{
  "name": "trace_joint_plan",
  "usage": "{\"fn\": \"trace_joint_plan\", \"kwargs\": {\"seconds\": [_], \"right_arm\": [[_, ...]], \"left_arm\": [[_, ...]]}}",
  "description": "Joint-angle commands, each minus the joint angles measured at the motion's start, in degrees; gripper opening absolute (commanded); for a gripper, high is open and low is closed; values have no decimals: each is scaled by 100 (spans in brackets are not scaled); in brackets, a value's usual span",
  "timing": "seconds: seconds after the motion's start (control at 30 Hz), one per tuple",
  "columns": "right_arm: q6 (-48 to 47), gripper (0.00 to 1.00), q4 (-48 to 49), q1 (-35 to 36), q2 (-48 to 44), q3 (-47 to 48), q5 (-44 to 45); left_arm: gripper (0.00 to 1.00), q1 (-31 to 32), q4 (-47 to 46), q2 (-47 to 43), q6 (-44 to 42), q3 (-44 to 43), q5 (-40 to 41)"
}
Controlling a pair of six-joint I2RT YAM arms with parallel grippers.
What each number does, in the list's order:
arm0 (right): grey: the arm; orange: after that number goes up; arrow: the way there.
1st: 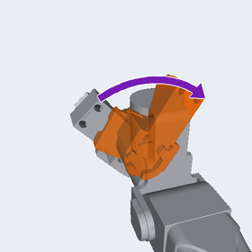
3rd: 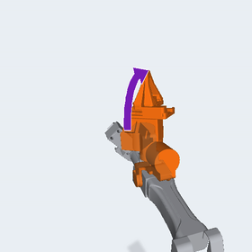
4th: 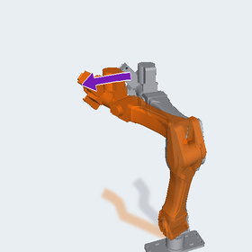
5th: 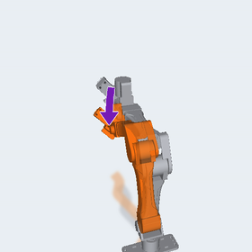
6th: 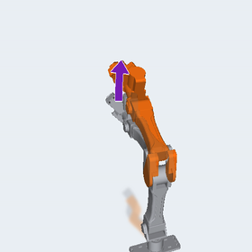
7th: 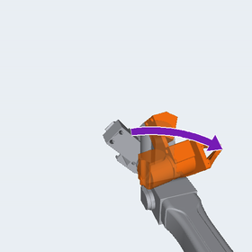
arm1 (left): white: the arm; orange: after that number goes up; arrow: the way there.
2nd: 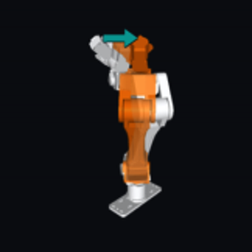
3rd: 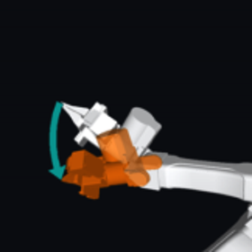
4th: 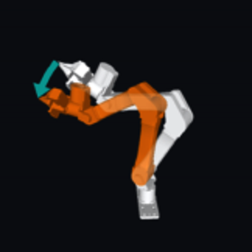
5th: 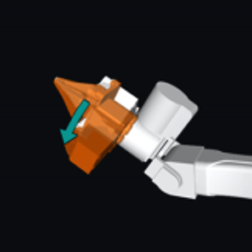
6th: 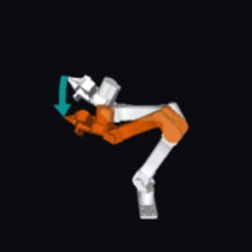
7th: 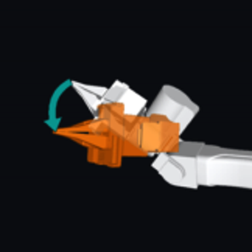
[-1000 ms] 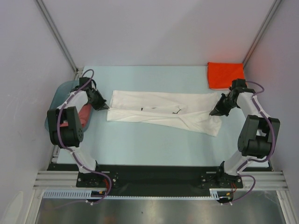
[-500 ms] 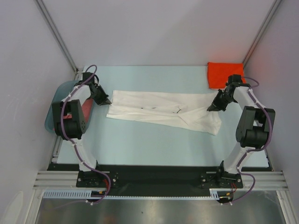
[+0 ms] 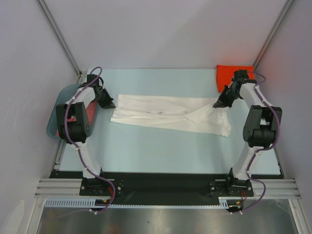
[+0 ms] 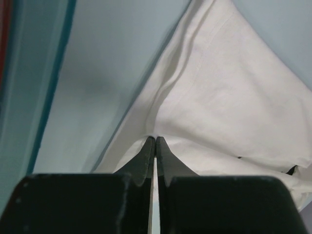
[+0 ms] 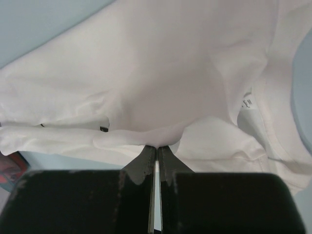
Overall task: Fold and stack the t-shirts
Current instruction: Fold the tshirt
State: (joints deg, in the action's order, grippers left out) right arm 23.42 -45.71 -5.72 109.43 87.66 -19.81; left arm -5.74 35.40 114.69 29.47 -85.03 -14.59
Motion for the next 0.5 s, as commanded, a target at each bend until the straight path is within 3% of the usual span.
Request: {"fn": "trace_joint_plan", "kwargs": {"seconds": [0.0,0.47], "right_arm": [[57,0,-52,62,184,505,100],[-4,0,-271,106,984,1403,144]], "left_arm": [[4,11,46,79,-170,-373,158],[9,11,125,308,-258,-593,246]]}}
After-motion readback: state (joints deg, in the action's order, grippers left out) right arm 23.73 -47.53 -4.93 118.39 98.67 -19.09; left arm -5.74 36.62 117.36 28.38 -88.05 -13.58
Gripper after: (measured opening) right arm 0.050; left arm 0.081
